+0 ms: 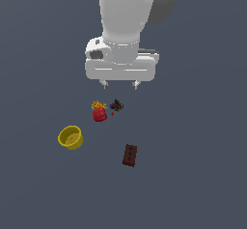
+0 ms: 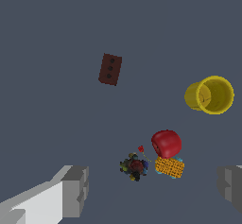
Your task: Pick up a designated object from a clutter of objects.
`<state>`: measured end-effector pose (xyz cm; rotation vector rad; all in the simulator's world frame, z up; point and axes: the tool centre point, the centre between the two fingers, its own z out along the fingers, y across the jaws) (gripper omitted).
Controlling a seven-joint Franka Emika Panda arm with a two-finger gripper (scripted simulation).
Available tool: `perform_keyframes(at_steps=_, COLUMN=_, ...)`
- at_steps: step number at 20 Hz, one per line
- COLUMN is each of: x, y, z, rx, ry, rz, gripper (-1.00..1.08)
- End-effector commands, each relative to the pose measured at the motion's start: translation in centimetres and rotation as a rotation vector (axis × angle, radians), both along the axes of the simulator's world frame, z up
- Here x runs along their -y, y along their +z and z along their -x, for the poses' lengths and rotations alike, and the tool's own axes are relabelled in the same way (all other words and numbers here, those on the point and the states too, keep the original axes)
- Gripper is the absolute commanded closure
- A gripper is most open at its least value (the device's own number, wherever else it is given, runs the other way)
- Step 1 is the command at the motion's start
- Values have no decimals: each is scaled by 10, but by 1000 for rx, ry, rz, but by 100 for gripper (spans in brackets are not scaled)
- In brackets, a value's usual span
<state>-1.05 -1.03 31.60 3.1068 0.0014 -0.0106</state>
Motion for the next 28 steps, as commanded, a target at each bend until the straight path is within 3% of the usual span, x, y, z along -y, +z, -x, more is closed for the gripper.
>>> perform_keyframes(at_steps=1, x=0, y=0, z=0, rx=0, ry=0, rz=0, gripper=-92)
perform_keyframes(at_steps=12, x=35, y=1, z=4, rx=-1, ry=-41, rz=14, gripper=-92)
perform_keyframes(at_steps=20, x=33, y=-3, z=0, rx=-1, ry=-43, rz=13, gripper=-92)
perform_keyframes(at_steps=28, x=25, y=-24, z=-24, rx=2, ry=-62, rz=10, gripper=-92)
